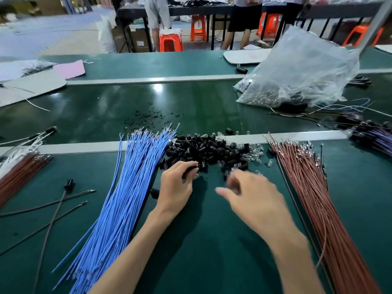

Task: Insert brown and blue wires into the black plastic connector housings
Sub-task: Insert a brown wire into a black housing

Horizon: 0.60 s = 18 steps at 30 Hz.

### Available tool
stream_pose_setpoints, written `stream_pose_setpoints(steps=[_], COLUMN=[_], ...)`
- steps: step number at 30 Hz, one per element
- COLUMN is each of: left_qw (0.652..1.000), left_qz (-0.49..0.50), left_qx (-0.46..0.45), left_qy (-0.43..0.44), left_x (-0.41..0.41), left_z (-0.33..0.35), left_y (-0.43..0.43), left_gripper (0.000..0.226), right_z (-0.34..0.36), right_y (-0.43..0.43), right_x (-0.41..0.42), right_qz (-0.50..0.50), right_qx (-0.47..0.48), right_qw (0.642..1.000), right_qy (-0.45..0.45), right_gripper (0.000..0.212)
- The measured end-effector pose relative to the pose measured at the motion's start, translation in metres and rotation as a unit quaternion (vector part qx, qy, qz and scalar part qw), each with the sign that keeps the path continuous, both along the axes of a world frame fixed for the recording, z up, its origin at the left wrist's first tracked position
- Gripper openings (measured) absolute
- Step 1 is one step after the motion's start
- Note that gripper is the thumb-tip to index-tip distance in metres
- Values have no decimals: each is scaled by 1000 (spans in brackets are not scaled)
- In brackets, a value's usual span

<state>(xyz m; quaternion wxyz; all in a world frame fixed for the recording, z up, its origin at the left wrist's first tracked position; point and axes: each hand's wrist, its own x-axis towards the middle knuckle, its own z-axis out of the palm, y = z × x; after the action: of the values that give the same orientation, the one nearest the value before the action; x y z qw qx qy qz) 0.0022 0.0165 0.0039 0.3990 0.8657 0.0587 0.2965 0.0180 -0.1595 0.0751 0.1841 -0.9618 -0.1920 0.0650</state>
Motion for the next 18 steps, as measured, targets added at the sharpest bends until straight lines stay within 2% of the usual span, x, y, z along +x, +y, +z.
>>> stream_pose_setpoints(steps=[3,6,8,10,12,14,16,18], left_qw=[1000,1000,1000,1000,1000,1000,1000,999], left_qz=[-9,-14,-19,-21,-22,-23,-29,-41], left_qx=[-8,7,11,14,13,14,9,-6], left_qy=[3,-1,-1,0,2,1,1,5], left_x=[-3,-3,-3,-3,-3,-2,-1,-1], left_z=[0,0,0,0,0,-1,-2,-2], left_y=[-1,-1,-1,-2,-2,-1,-1,-2], left_gripper=[20,19,18,18,17,17,18,18], right_z=[11,13,4,-8,-17,-19,-17,-10], right_y=[-56,-100,-117,-120,-108,-91,-72,-46], right_x=[-35,-50,-49,-44,-39,-35,-30,-27], right_qz=[-91,-144,-154,-168,-185,-186,-154,-93], right_qx=[-108,-139,-153,-141,-104,-58,86,280], right_qw=[987,972,966,966,970,976,983,954], right_qy=[73,123,137,135,118,93,60,45], right_gripper=[49,57,59,48,30,23,25,31])
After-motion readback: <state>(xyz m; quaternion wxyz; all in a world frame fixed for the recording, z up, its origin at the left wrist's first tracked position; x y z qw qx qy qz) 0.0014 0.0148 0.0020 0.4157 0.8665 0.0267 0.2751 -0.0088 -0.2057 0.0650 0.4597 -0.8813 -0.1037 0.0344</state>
